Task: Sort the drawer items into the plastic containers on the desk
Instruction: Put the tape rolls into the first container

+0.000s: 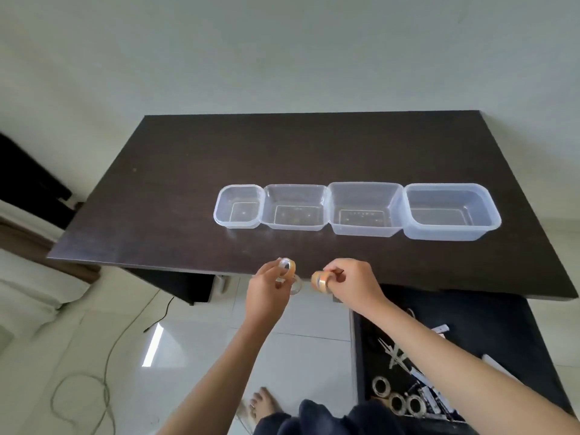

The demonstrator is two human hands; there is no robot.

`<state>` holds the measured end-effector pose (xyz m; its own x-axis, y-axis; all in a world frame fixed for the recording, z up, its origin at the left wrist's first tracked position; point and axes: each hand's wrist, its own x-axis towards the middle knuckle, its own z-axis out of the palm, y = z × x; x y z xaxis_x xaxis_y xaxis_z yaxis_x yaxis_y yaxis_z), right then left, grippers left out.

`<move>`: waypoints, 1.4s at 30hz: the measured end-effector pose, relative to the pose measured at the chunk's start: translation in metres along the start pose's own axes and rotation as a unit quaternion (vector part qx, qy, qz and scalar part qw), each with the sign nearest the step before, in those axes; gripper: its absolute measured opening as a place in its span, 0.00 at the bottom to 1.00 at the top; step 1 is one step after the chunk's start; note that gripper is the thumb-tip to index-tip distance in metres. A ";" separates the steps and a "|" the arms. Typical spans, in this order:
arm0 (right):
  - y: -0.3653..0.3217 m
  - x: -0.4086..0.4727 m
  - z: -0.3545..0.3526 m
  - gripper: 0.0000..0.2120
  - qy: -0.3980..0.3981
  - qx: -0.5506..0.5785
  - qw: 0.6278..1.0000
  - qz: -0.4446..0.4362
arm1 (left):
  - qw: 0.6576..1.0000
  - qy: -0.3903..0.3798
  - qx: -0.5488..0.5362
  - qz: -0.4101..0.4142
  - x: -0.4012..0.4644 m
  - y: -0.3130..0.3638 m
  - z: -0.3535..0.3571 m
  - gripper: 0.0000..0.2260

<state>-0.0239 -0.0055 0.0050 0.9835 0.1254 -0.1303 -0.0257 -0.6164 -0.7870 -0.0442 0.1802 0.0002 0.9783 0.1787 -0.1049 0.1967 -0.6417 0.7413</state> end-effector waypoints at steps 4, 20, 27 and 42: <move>-0.058 0.041 0.041 0.05 0.038 0.011 0.999 -0.024 | 0.999 0.018 0.012 0.032 0.040 -0.021 -0.066 0.07; -0.159 0.165 0.083 0.07 0.045 -0.078 0.996 0.021 | 0.993 -0.042 0.097 0.048 0.188 -0.031 -0.138 0.12; -0.152 0.222 0.088 0.06 -0.061 -0.195 0.979 0.023 | 0.972 -0.108 0.201 0.054 0.239 -0.036 -0.124 0.09; -0.135 0.241 0.090 0.08 -0.136 -0.211 0.967 -0.037 | 0.972 -0.164 0.139 0.091 0.238 -0.057 -0.121 0.21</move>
<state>0.2005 0.1778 0.0258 0.8947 0.3456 -0.2829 0.1738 -0.8529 -0.4922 0.1691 0.3498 0.0128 0.9576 -0.1753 -0.2285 -0.0164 -0.8254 0.5644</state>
